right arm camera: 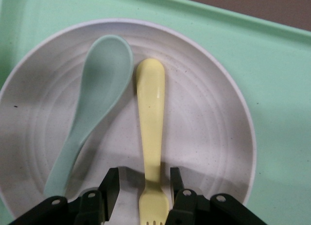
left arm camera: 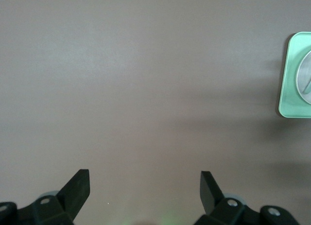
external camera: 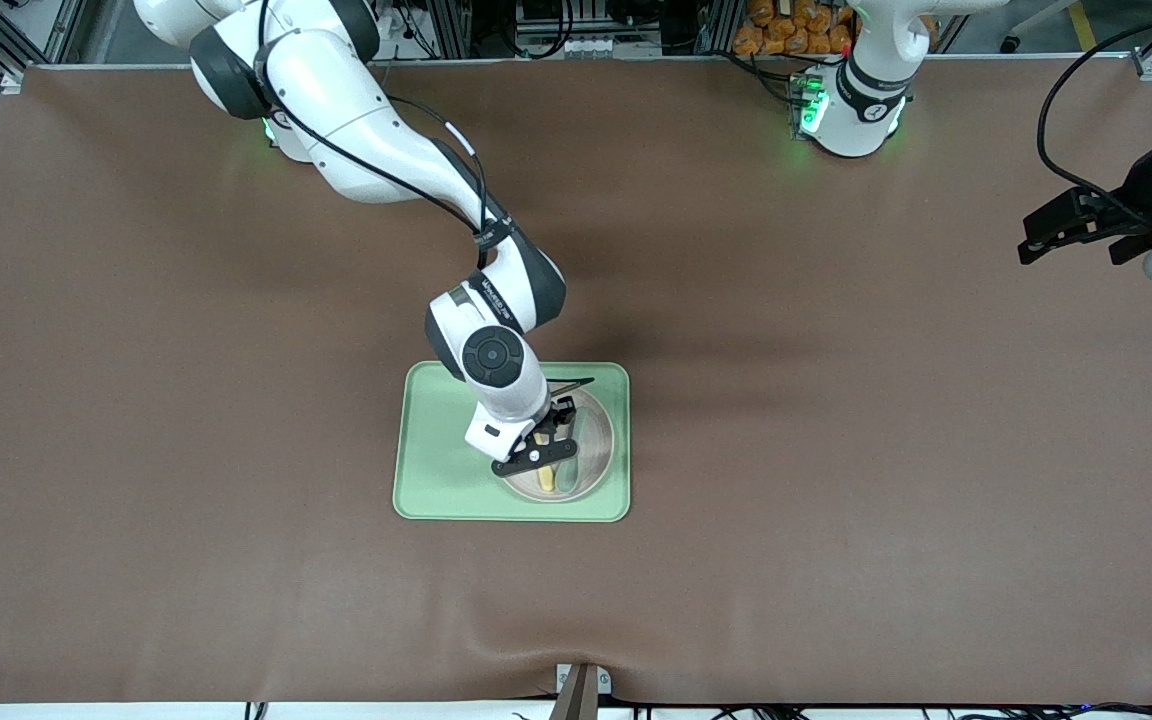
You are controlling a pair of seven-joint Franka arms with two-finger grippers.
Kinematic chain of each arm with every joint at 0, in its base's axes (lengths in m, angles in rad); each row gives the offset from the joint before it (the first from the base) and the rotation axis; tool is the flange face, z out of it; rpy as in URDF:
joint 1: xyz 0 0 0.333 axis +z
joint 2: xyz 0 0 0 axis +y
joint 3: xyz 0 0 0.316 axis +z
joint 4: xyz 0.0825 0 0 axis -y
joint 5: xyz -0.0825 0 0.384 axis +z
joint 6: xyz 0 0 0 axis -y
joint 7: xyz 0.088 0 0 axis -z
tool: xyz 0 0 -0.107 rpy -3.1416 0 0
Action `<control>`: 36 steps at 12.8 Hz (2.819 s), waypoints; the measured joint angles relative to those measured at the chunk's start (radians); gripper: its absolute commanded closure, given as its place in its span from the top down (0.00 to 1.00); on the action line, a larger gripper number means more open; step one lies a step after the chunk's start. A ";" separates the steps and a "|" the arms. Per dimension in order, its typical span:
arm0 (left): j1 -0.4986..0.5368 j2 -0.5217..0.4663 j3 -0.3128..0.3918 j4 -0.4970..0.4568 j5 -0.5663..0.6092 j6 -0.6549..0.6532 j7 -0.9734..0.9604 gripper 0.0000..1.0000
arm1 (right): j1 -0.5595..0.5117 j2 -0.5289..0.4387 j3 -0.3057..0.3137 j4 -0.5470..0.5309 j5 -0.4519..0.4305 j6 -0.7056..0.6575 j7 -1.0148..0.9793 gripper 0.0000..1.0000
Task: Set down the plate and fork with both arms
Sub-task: 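Close the right gripper on the yellow fork handle, then carry the fork with the right gripper beside the plate on the tray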
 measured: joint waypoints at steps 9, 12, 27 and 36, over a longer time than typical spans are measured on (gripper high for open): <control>0.003 -0.001 0.003 0.002 0.000 0.000 0.024 1.00 | 0.000 0.005 0.000 0.001 -0.003 0.003 0.000 0.06; 0.003 -0.002 0.003 0.007 0.000 0.000 0.024 1.00 | 0.002 0.005 0.000 0.004 -0.004 0.003 0.000 0.02; 0.002 0.029 0.003 0.048 0.000 -0.031 0.024 1.00 | -0.138 -0.140 -0.024 -0.121 -0.004 -0.079 0.001 0.00; 0.002 0.023 0.002 0.051 0.001 -0.033 0.024 1.00 | -0.144 -0.210 -0.021 -0.360 -0.003 0.134 0.072 0.34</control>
